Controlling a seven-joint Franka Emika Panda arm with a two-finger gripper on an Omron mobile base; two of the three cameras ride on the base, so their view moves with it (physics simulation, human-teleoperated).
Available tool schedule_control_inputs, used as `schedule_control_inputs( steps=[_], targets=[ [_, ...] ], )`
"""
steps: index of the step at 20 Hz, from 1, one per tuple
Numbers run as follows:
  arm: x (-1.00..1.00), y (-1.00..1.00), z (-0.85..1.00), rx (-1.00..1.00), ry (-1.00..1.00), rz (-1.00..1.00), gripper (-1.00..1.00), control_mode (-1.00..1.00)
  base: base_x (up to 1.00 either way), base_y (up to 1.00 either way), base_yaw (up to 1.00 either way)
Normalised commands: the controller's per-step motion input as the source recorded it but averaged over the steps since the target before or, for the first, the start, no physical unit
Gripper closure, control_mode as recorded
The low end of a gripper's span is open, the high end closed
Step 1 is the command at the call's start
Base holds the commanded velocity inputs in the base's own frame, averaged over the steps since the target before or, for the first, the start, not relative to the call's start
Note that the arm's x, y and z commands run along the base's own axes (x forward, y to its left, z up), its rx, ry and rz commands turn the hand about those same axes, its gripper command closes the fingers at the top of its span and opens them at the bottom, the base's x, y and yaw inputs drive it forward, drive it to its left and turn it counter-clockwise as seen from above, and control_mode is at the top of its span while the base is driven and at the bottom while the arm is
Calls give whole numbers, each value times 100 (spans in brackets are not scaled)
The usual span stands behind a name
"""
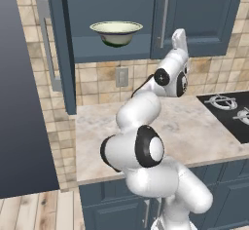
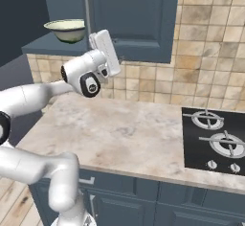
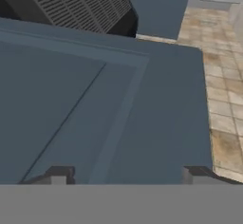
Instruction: Open the cabinet. Pick the bowls from the counter and place them in the cabinet. Then close the cabinet.
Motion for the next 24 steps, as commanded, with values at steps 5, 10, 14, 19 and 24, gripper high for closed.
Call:
schedule_control_inputs(
  steps=[5, 10, 14, 19, 24],
  targets=[
    [93, 0, 24, 0, 12, 0, -100, -100, 0, 0, 0],
    [84, 0, 9, 1, 6, 4, -100, -100, 0, 0, 0],
    [-14, 0, 49, 0, 7, 1, -100, -100, 0, 0, 0],
    [-69, 0, 64, 0, 3, 0, -100, -100, 0, 0, 0],
    [-62, 0, 50, 0, 7, 0, -100, -100, 0, 0, 0]
  ],
)
